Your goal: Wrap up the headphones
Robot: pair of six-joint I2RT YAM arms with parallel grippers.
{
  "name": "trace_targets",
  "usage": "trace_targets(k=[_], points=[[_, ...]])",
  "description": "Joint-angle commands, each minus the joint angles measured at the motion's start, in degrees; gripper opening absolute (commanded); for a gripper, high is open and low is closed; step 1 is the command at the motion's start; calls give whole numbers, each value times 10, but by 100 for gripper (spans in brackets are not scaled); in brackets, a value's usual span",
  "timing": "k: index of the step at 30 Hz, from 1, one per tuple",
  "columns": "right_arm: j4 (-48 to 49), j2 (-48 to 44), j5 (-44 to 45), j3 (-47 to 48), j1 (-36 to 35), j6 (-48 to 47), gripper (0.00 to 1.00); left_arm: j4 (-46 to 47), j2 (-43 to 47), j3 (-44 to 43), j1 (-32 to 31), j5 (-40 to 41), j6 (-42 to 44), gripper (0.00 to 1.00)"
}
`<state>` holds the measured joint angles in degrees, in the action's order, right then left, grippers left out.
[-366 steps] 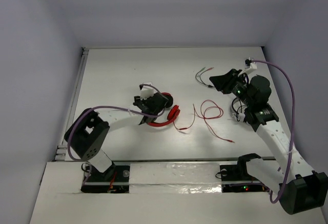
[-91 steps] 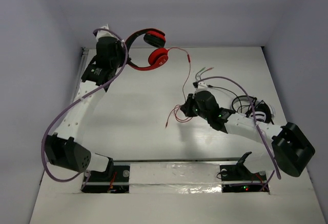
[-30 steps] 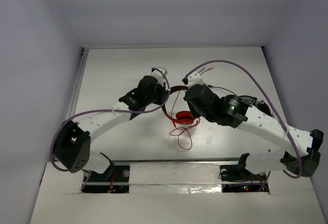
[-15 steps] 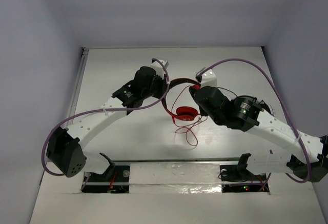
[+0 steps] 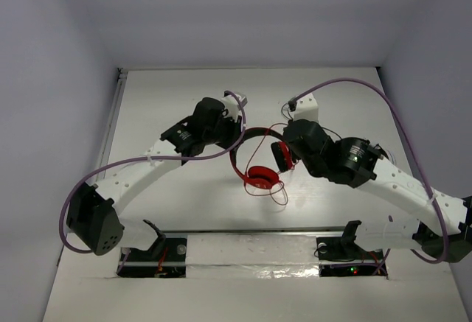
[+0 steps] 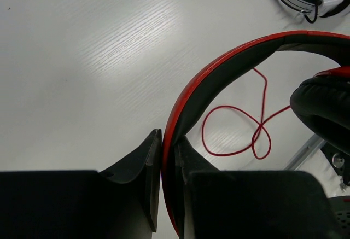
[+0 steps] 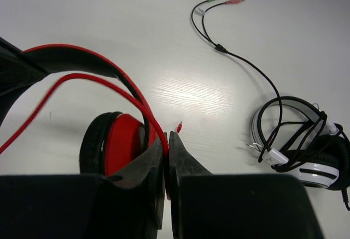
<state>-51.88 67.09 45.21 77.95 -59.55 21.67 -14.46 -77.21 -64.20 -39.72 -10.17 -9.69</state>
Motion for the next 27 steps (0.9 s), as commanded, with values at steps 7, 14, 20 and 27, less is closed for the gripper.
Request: trace_targets(k=[7,14,20,27], points=[[107,-29,-35,-41,59,-38,11,43,78,-38,-1,-144,7,0],[171,-67,-67,-79,59,-15,16,76,106,-46,37,-196,-26,0],[330,-126,-157,-184,59,6,20,102,114,-67,50,-178,-61,0],[576,-144,-238,-323,59,30,25,38,93,-146,55,-110,-66,0]])
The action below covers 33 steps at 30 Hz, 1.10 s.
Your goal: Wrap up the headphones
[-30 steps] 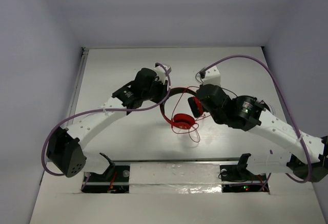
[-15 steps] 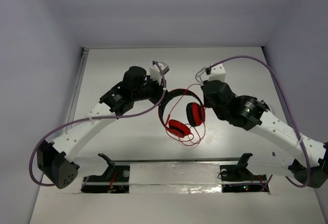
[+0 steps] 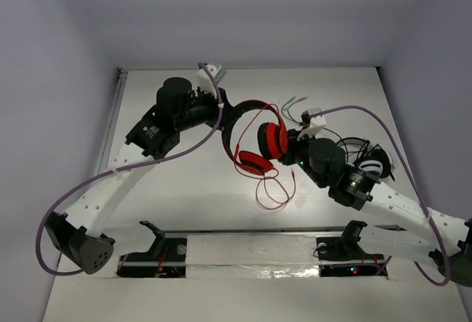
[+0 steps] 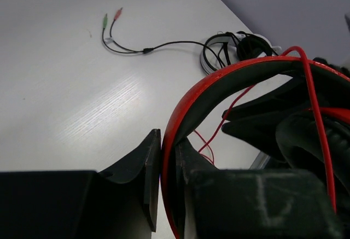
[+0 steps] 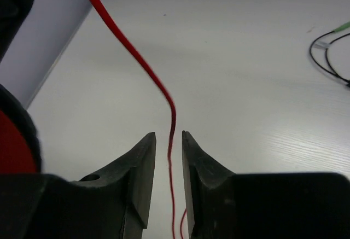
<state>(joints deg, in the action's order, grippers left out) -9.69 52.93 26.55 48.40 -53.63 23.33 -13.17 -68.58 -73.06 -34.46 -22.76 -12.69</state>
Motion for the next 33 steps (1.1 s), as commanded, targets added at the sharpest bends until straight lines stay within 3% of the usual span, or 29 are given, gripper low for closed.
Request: trace_targets(k=[1,3,4,9,16,28,33], points=[[198,-2,-55,-51,0,14,34,19,5,-76,3,19,-38,0],[240,5,-49,-71,6,15,42,-1,3,-93,3,22,-37,0],[282,9,-53,-81,14,16,51,-7,3,-110,3,25,-38,0],[393,45,-107,-134,22,22,61,-50,-12,-168,3,45,-36,0],[503,97,-139,-195,22,50,59,-81,-27,-251,3,70,-37,0],[550,212,-150,-190,22,48,63,-121,-60,-373,3,65,-36,0],[566,235,-167,-198,22,52,59,-135,-70,-403,3,83,-44,0]])
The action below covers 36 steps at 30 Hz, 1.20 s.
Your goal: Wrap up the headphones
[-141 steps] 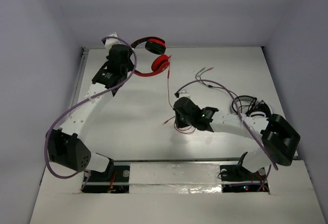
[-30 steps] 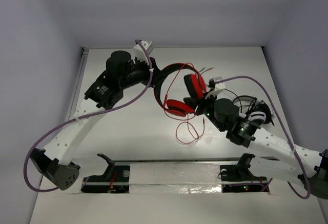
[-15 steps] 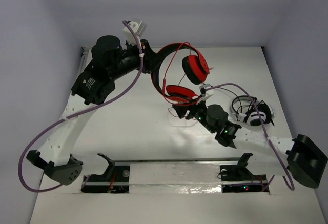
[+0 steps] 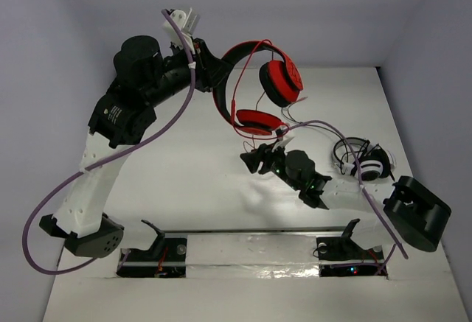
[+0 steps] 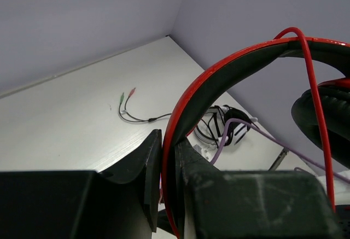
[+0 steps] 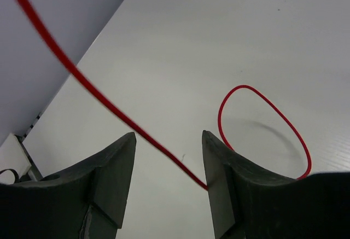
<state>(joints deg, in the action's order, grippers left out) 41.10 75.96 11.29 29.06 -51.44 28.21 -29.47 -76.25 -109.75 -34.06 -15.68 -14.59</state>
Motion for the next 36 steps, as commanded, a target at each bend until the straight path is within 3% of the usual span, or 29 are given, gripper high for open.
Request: trace_targets(k=[1,5,7,10,15,18,23,27,36], points=[[61,10,-19,-2,0,3,57,21,3,-48,-1,14,-24,0],[82,54,-52,2,0,3,43,7,-6,-63,-1,24,-20,0],[100,66,-61,-1,0,8,27,6,-7,-60,-1,31,-18,0],[115,77,-72,-5,0,12,12,1,-8,-63,-1,50,-15,0],[112,85,-106,-1,0,15,1,18,-4,-48,-1,86,-22,0],[106,69,-133,-8,0,28,0,33,-5,-28,-1,135,-27,0],[-30,-16,-91,-3,-37,32,0,78,-10,28,-1,243,-40,0],[-167,-72,-33,27,-106,34,0,111,-28,59,-1,361,-40,0],[-391,-73,40,151,-252,62,0,187,-58,174,-1,459,-59,0]])
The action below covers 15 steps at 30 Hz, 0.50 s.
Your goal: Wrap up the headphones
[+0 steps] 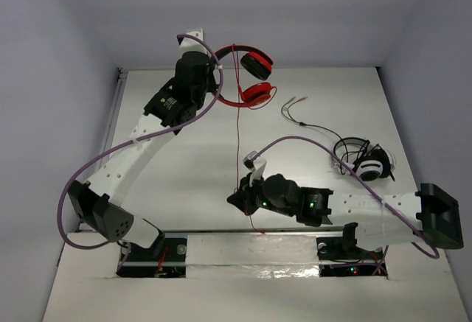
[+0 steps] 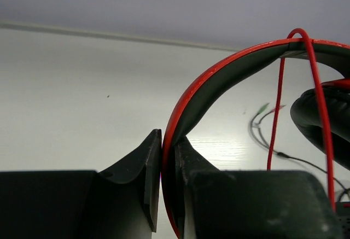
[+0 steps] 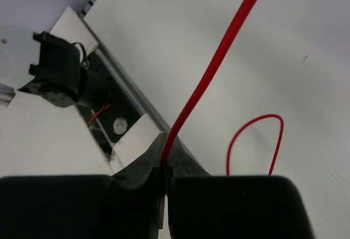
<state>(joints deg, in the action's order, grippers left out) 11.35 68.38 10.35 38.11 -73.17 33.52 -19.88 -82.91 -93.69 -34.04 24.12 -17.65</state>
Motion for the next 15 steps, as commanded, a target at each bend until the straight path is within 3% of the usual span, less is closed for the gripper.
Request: trace_targets(k=[1,9,15], points=[[-135,1,56,75,-44,8,0,103,9,43,-1,65,-27,0],[-372,-20,135,223,-71,-6,0,149,50,229,-28,64,-38,0],[-480,-30,244,295,-71,-39,0,74,88,304,-80,50,-40,0]])
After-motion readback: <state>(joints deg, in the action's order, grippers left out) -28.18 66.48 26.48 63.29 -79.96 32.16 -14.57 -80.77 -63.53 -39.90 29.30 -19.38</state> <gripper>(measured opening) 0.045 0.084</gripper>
